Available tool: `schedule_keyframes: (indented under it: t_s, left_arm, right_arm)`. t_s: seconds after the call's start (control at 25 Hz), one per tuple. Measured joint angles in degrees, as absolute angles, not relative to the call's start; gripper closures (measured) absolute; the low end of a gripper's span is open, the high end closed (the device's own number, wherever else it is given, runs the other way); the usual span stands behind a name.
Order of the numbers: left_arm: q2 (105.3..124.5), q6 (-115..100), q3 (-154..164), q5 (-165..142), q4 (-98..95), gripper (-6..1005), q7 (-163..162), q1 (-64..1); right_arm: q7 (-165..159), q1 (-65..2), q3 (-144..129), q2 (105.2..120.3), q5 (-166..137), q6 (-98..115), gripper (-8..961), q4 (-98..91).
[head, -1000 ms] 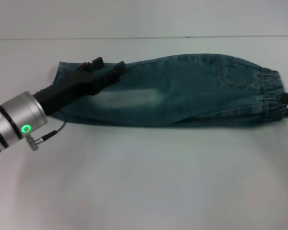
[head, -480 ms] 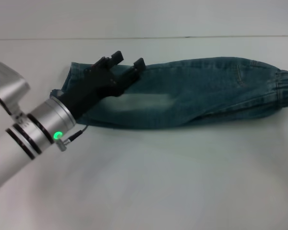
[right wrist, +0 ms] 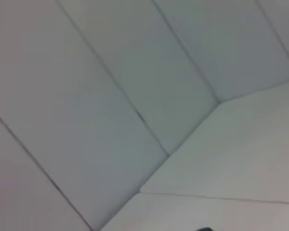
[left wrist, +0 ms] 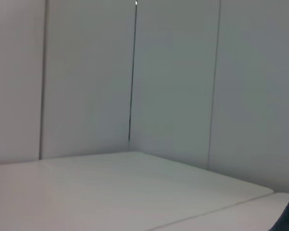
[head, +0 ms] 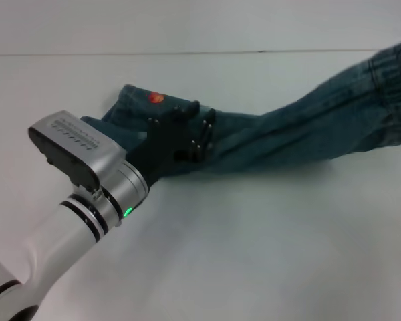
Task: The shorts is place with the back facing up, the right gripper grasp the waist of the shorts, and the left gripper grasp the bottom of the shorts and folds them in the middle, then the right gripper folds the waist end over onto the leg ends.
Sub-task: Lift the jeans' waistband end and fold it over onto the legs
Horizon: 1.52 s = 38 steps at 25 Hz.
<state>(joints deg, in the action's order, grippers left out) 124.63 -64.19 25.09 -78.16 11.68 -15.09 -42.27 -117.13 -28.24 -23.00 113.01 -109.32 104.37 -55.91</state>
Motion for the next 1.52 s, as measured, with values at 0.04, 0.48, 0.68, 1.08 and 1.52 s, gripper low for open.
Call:
schedule_keyframes:
  t_s: [0.04,0.48,0.68,1.08,1.52]
  left_arm:
    - [124.63,-63.89,25.16,-78.28,11.93,539,-15.07,-42.41]
    - [124.63,-62.95,25.11,-83.29,15.54,951,-15.24,-42.78]
    - [124.64,-63.36,24.99,-84.48,18.55,984,-15.16,-43.5]
    - [124.63,-63.69,21.01,-90.35,20.75,984,-14.95,-42.36]
    - [124.63,-63.74,19.18,-91.77,20.69,983,-14.93,-39.4]
  right_arm:
    - [-118.0,-28.91,-22.99,112.74,-109.27,104.9,931,-56.82]
    - [-123.46,-39.02,-26.82,110.74,-109.13,103.9,934,-60.14]
    - [-125.38,-44.48,-34.03,111.49,-109.84,99.73,934,-60.08]
    - [-126.15,-56.05,-45.7,116.32,-120.77,88.31,935,-54.21]
    - [-123.43,-64.1,-60.18,119.03,-121.54,71.95,937,-43.48]
